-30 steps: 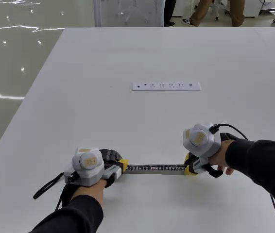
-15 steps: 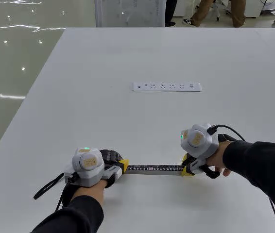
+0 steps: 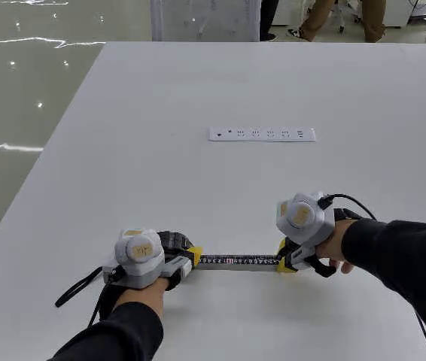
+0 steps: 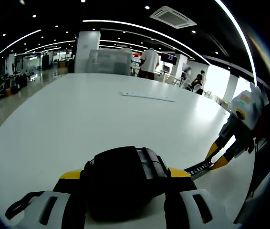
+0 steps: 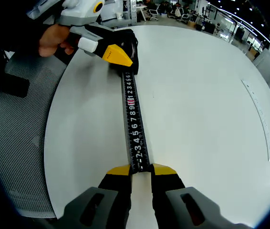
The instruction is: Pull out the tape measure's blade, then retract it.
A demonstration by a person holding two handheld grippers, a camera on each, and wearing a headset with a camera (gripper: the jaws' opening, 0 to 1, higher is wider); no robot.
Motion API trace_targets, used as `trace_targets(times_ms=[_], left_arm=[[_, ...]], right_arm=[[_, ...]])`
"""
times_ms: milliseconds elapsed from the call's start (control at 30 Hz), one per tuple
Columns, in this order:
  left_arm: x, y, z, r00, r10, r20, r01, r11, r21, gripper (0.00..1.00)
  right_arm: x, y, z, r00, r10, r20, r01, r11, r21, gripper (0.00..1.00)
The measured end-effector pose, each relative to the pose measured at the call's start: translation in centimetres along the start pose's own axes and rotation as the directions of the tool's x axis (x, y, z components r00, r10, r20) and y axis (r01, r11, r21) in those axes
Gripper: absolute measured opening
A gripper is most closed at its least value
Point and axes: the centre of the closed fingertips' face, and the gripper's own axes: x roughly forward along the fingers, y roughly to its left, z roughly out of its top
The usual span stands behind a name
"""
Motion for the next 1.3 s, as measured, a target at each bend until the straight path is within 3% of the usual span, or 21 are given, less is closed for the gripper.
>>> trace_targets(times_ms=[1300], left_arm=[[0.0, 0.0, 0.0, 0.9999, -0.014, -0.007, 0.014, 1.000, -0.021, 0.62]], right_arm=[[1.4, 0.2, 2.5, 0.9996, 0.002, 0.028, -0.001, 1.000, -0.024, 0.11]])
